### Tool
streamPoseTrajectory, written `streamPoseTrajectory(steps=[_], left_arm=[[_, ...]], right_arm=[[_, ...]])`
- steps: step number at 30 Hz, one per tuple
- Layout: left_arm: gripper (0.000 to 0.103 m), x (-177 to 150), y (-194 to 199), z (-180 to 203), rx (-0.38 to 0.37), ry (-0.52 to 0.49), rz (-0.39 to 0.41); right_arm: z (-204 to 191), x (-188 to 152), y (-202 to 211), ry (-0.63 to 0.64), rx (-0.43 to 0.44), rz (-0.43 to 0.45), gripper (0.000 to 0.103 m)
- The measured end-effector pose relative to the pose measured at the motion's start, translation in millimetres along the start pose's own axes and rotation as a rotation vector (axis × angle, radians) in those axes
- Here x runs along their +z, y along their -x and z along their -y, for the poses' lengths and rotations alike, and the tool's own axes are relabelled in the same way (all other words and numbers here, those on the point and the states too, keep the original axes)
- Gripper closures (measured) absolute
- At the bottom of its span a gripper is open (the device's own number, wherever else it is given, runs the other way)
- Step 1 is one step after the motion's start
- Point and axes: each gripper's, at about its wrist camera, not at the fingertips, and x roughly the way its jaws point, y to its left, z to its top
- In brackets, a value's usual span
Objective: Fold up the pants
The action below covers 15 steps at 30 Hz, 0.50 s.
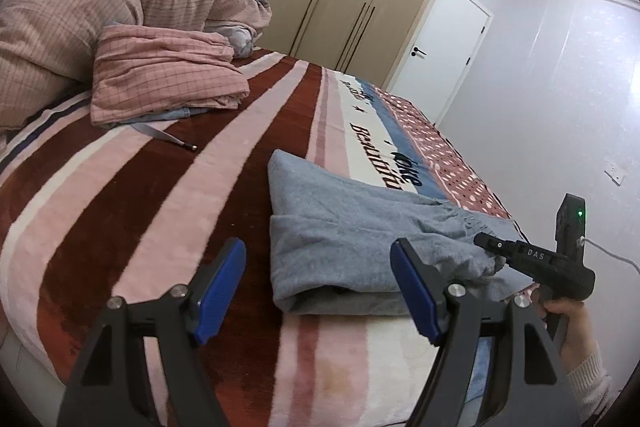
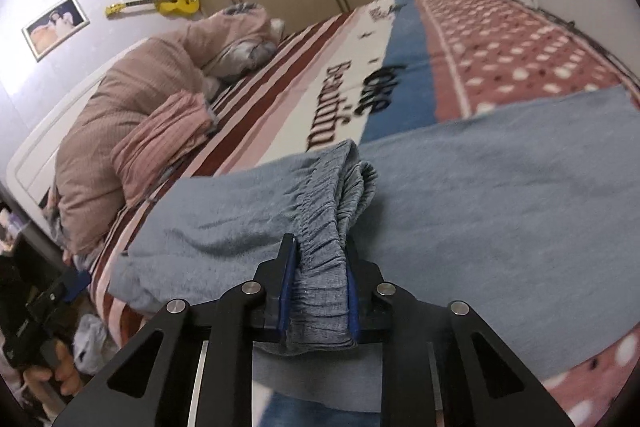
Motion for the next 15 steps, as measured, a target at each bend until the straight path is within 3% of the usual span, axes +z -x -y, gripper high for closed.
streamPoseTrajectory(steps=[3,6,9,10,15], left_arm=[[0.032,0,-3,3,0.010,-0.002,-0.007],[0.032,-1,-5,6,0.013,-0.006,-0.016],[0.032,-1,-5,7,0.039,-0.016,-0.019],[0.031,0,-5,8,0.048,-0.019,-0.017],[0.030,1,-6,12,0.085,-0.029,-0.010]], right_arm=[[4,-2,-9,0.018,-0.011,-0.065,0.084],[8,-8,-11,0.017,-0.032,-0.090,0.073],[23,-7,9,-0.042,-0.015,-0.046,0.058],[32,-6,23,-0.065,-0.025,-0.015,0.057],[79,-11,86,-0.134,-0.174,0.093,0.052]])
